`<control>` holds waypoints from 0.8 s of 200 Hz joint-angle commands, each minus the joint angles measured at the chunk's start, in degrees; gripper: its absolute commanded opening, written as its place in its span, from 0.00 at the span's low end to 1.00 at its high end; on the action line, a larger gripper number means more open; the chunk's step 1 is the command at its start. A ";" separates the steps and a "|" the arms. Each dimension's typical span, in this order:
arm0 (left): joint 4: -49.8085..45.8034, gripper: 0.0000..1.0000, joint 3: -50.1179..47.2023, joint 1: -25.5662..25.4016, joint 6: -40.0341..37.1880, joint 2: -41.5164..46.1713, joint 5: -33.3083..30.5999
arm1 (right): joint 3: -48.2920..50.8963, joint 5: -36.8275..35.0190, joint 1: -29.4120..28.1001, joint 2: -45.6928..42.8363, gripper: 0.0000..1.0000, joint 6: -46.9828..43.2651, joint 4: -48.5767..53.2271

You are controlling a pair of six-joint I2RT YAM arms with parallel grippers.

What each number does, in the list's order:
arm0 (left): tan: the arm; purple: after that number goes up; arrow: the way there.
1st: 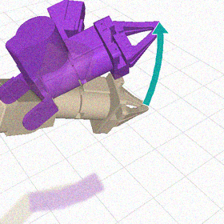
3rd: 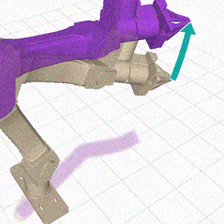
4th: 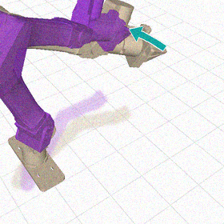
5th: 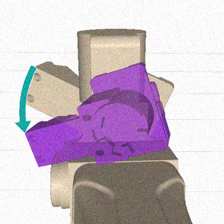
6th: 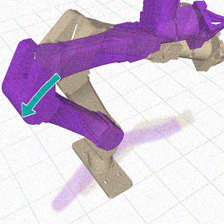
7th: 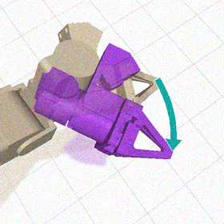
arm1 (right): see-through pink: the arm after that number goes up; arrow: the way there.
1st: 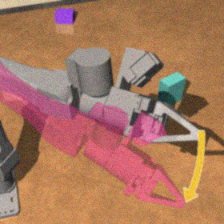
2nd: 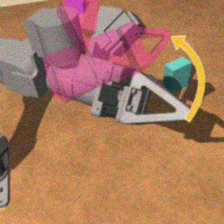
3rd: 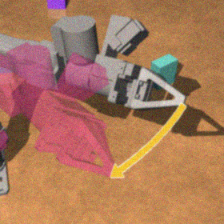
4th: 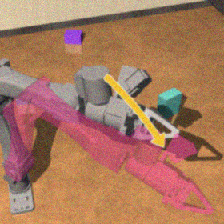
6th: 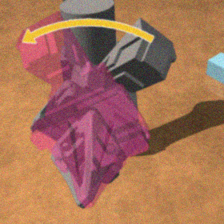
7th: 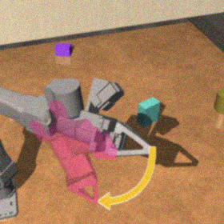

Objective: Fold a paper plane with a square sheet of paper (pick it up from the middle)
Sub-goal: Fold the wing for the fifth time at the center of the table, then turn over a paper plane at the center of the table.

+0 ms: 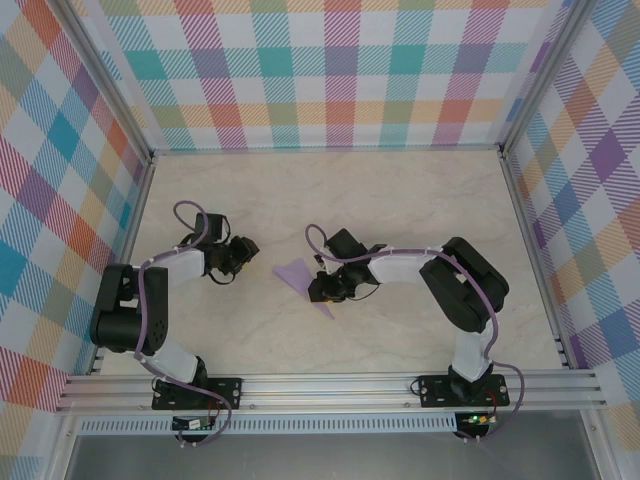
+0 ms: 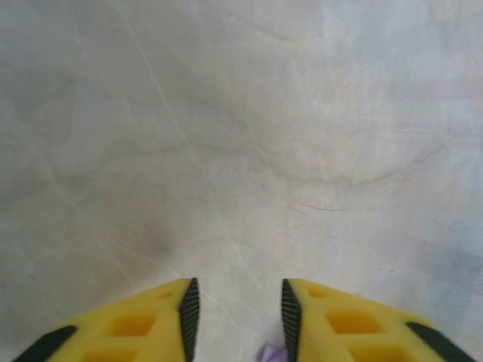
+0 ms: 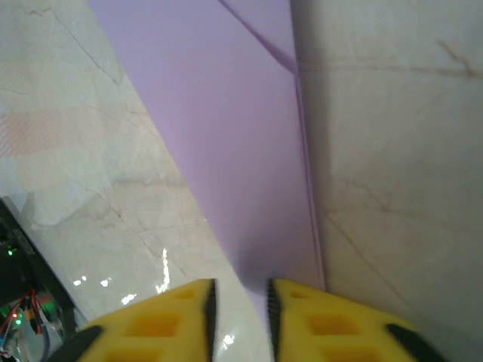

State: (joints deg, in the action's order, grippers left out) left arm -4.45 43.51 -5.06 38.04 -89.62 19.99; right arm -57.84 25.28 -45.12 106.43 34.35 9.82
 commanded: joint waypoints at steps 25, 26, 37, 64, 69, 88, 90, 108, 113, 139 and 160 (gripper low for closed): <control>-17.57 0.49 5.55 -1.63 -0.86 5.56 -3.01 | -2.17 -6.74 -0.32 -10.45 0.60 2.09 7.36; -17.77 0.50 5.54 -1.71 -0.86 5.71 -3.10 | -2.18 -7.04 -0.32 -10.67 0.61 2.02 7.47; -19.36 0.55 5.69 -3.41 0.37 7.00 -4.06 | -2.08 -10.99 -0.27 -13.00 0.67 1.45 9.21; -24.81 0.71 6.27 -8.77 3.64 9.43 -8.61 | 0.58 -21.16 0.79 -18.89 0.88 2.37 11.47; -25.63 0.73 6.25 -9.84 4.39 9.81 -9.51 | 1.28 -23.09 1.03 -19.92 0.93 2.77 11.82; -27.48 0.81 6.07 -14.17 7.51 11.11 -12.40 | 3.66 -25.81 2.58 -23.34 1.00 3.70 12.05; -27.59 0.82 6.11 -14.75 7.76 11.26 -12.58 | 3.82 -25.90 2.83 -23.54 1.00 3.71 12.01; -28.29 0.89 6.50 -19.23 11.10 11.56 -14.47 | 5.47 -27.18 4.11 -25.28 1.00 4.42 12.25; -28.37 0.92 6.81 -20.49 12.02 11.49 -14.90 | 5.76 -27.53 4.31 -25.54 1.00 4.69 12.38; -29.05 0.94 9.11 -26.97 17.87 9.53 -17.60 | 7.17 -28.66 4.83 -25.53 1.00 6.09 12.20; -31.32 0.94 12.57 -31.23 21.67 6.11 -20.50 | 7.65 -29.08 4.96 -24.75 1.00 6.93 12.07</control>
State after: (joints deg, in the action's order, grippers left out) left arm -32.21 51.68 -32.36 52.99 -80.36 4.43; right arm -50.92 -1.72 -40.42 81.49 39.27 21.21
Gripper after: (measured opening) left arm 0.943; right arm 0.997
